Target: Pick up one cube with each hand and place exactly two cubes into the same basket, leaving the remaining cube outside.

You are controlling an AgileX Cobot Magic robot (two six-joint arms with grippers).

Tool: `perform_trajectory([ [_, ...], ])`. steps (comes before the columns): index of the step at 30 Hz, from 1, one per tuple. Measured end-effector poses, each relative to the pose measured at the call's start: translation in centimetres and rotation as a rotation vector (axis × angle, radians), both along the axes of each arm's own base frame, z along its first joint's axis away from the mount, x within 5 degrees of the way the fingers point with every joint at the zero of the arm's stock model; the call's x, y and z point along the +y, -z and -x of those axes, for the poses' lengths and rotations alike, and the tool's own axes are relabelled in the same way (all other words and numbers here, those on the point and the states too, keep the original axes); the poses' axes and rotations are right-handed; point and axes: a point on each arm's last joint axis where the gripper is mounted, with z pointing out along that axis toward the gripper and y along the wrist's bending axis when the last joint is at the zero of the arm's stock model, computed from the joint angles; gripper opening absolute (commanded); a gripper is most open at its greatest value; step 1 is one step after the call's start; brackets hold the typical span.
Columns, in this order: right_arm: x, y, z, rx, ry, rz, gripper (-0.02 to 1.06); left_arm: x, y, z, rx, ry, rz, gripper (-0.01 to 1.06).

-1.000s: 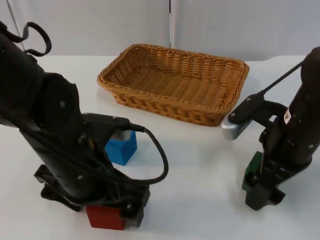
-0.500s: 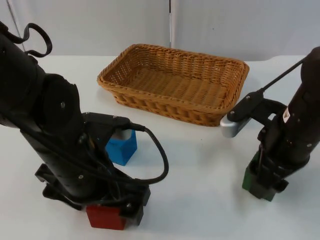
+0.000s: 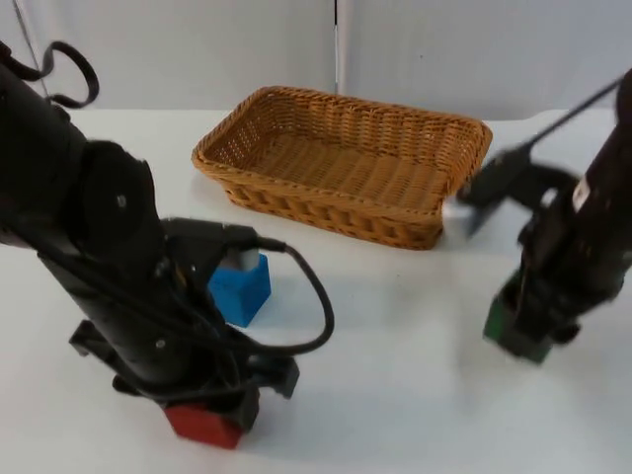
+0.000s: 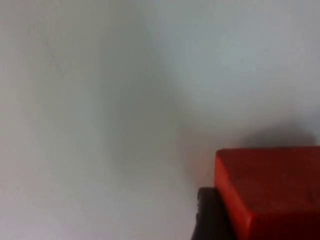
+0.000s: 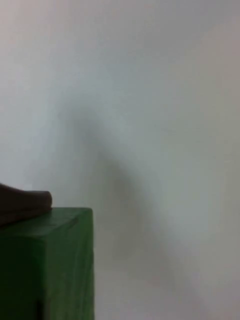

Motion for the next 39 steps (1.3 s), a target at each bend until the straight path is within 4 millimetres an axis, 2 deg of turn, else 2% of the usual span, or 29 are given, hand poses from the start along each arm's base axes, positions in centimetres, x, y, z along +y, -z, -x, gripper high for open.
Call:
perform_trajectory([
  [3, -0.3, -4.8, 0.5, -0.107, 0.000, -0.059, 0.00, -0.1, -2.6, 0.0, -0.058, 0.003, 0.040, 0.00],
  [4, -0.3, -4.8, 0.5, -0.107, 0.000, -0.059, 0.00, -0.1, -2.6, 0.0, -0.058, 0.003, 0.040, 0.00],
  [5, -0.4, -6.1, 0.7, -0.136, -0.001, -0.076, 0.00, -0.1, -3.1, 0.0, -0.070, 0.003, 0.047, 0.00],
  [7, -0.7, -8.2, 1.2, -0.190, -0.001, -0.106, 0.00, 0.0, -5.2, 0.1, -0.120, 0.005, 0.080, 0.00],
  [9, -1.2, -11.3, 2.1, -0.264, 0.010, -0.153, 0.00, 0.2, -8.0, 0.5, -0.189, 0.008, 0.125, 0.00],
  [10, -1.2, -11.3, 2.1, -0.264, 0.010, -0.153, 0.00, 0.2, -8.0, 0.5, -0.189, 0.008, 0.125, 0.00],
  [14, -2.0, -15.3, 3.7, -0.359, 0.043, -0.226, 0.00, 0.7, -12.4, 1.3, -0.317, 0.011, 0.201, 0.00],
  [15, -2.0, -15.3, 3.7, -0.359, 0.043, -0.226, 0.00, 0.7, -12.4, 1.3, -0.317, 0.011, 0.201, 0.00],
  [17, -2.4, -16.6, 4.4, -0.393, 0.056, -0.255, 0.00, 1.0, -14.2, 1.8, -0.373, 0.021, 0.224, 0.00],
  [20, -2.7, -17.7, 4.9, -0.422, 0.061, -0.275, 0.00, 1.5, -15.9, 2.4, -0.436, 0.036, 0.243, 0.00],
  [24, -2.7, -17.8, 5.0, -0.423, 0.065, -0.279, 0.00, 1.6, -16.6, 2.7, -0.459, 0.038, 0.253, 0.00],
  [39, -2.7, -17.8, 5.0, -0.418, 0.090, -0.294, 0.00, 1.7, -16.5, 2.8, -0.450, 0.043, 0.246, 0.00],
])
